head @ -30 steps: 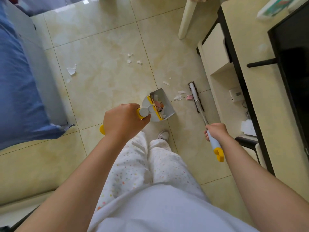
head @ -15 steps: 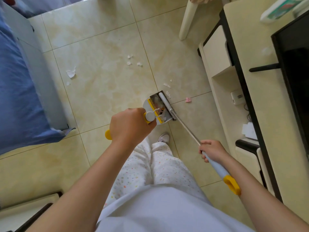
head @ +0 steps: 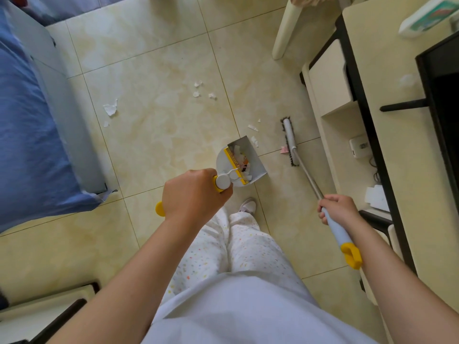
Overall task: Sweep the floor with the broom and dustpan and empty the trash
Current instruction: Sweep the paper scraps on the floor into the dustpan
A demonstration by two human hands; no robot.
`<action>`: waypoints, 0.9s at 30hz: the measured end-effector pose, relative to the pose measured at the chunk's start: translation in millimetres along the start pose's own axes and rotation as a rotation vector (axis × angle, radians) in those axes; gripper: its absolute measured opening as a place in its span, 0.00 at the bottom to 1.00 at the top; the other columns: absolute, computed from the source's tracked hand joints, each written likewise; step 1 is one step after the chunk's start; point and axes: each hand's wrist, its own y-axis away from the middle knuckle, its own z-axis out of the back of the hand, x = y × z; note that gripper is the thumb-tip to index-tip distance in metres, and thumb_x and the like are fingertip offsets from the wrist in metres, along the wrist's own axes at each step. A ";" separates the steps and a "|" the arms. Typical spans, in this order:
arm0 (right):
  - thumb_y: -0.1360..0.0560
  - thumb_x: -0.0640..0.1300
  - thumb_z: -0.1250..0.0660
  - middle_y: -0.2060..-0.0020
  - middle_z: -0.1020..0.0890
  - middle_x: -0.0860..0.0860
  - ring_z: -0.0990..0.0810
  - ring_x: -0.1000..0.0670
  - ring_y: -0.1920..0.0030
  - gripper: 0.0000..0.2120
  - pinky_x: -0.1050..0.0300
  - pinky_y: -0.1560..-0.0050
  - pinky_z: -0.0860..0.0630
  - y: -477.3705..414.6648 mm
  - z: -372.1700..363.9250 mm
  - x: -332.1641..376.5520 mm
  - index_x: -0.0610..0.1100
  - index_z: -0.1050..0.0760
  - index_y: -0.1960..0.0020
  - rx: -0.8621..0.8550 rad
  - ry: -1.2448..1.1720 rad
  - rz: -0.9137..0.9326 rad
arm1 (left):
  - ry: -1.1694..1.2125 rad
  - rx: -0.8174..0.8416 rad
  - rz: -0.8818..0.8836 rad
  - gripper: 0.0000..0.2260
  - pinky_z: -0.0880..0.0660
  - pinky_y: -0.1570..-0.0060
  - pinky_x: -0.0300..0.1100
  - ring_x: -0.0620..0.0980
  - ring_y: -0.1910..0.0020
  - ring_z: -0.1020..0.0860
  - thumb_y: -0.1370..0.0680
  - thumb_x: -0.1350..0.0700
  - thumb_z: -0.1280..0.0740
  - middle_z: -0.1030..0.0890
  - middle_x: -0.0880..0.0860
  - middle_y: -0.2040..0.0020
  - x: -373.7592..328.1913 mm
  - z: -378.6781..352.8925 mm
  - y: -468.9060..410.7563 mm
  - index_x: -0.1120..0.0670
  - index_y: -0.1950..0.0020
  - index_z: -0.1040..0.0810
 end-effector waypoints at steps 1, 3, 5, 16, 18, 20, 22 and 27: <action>0.25 0.28 0.41 0.71 0.29 0.41 0.33 0.50 0.83 0.15 0.68 0.84 0.36 -4.3 -0.7 5.3 0.34 0.30 0.39 -0.005 -0.002 0.002 | 0.003 -0.009 0.001 0.21 0.44 0.74 0.35 0.53 0.73 0.30 0.26 0.39 0.38 0.32 0.49 0.75 3.4 1.7 -0.8 0.54 0.70 0.33; 0.24 0.28 0.41 0.71 0.29 0.41 0.33 0.51 0.83 0.14 0.68 0.84 0.36 -12.5 -4.1 15.9 0.38 0.31 0.41 -0.009 -0.005 0.011 | 0.012 -0.029 0.003 0.22 0.44 0.74 0.35 0.53 0.73 0.29 0.26 0.38 0.37 0.31 0.49 0.75 10.6 5.4 -4.9 0.55 0.69 0.30; 0.25 0.28 0.41 0.71 0.30 0.41 0.34 0.51 0.83 0.09 0.68 0.84 0.36 -18.8 -12.6 26.9 0.38 0.30 0.48 -0.012 0.002 0.016 | 0.021 -0.036 0.014 0.22 0.42 0.74 0.35 0.53 0.74 0.30 0.27 0.37 0.37 0.31 0.49 0.75 18.1 9.0 -8.7 0.55 0.69 0.28; 0.26 0.29 0.45 0.70 0.29 0.42 0.33 0.50 0.77 0.07 0.67 0.81 0.35 -34.7 -92.2 49.5 0.38 0.32 0.54 0.051 0.146 0.006 | 0.021 -0.027 0.027 0.20 0.42 0.74 0.36 0.54 0.71 0.27 0.28 0.38 0.35 0.27 0.50 0.73 52.0 16.2 -36.8 0.55 0.66 0.24; 0.26 0.29 0.44 0.71 0.29 0.42 0.32 0.49 0.78 0.07 0.67 0.81 0.34 -26.4 -101.5 46.1 0.39 0.31 0.54 0.092 0.136 -0.012 | 0.030 -0.031 0.024 0.20 0.41 0.73 0.36 0.55 0.71 0.26 0.28 0.38 0.35 0.26 0.50 0.72 53.8 16.8 -41.3 0.54 0.66 0.24; 0.24 0.30 0.43 0.70 0.28 0.42 0.32 0.49 0.76 0.08 0.67 0.82 0.34 -15.9 -106.4 42.9 0.40 0.32 0.59 0.151 0.132 -0.025 | 0.027 -0.025 0.018 0.20 0.41 0.73 0.36 0.54 0.70 0.26 0.28 0.37 0.37 0.26 0.50 0.71 51.4 17.4 -43.3 0.53 0.66 0.24; 0.24 0.30 0.41 0.69 0.28 0.41 0.32 0.49 0.74 0.10 0.67 0.82 0.34 -6.8 -106.6 42.3 0.40 0.32 0.61 0.205 0.122 -0.027 | 0.020 -0.019 0.019 0.19 0.40 0.73 0.36 0.53 0.70 0.26 0.28 0.37 0.37 0.27 0.49 0.71 48.7 17.5 -44.0 0.52 0.65 0.24; 0.22 0.33 0.41 0.68 0.28 0.42 0.32 0.53 0.80 0.07 0.67 0.82 0.36 2.8 -79.8 46.6 0.36 0.30 0.58 0.384 -0.112 -0.173 | -0.004 -0.028 -0.003 0.18 0.40 0.72 0.36 0.53 0.70 0.27 0.27 0.38 0.38 0.27 0.49 0.71 48.9 18.5 -45.6 0.52 0.65 0.24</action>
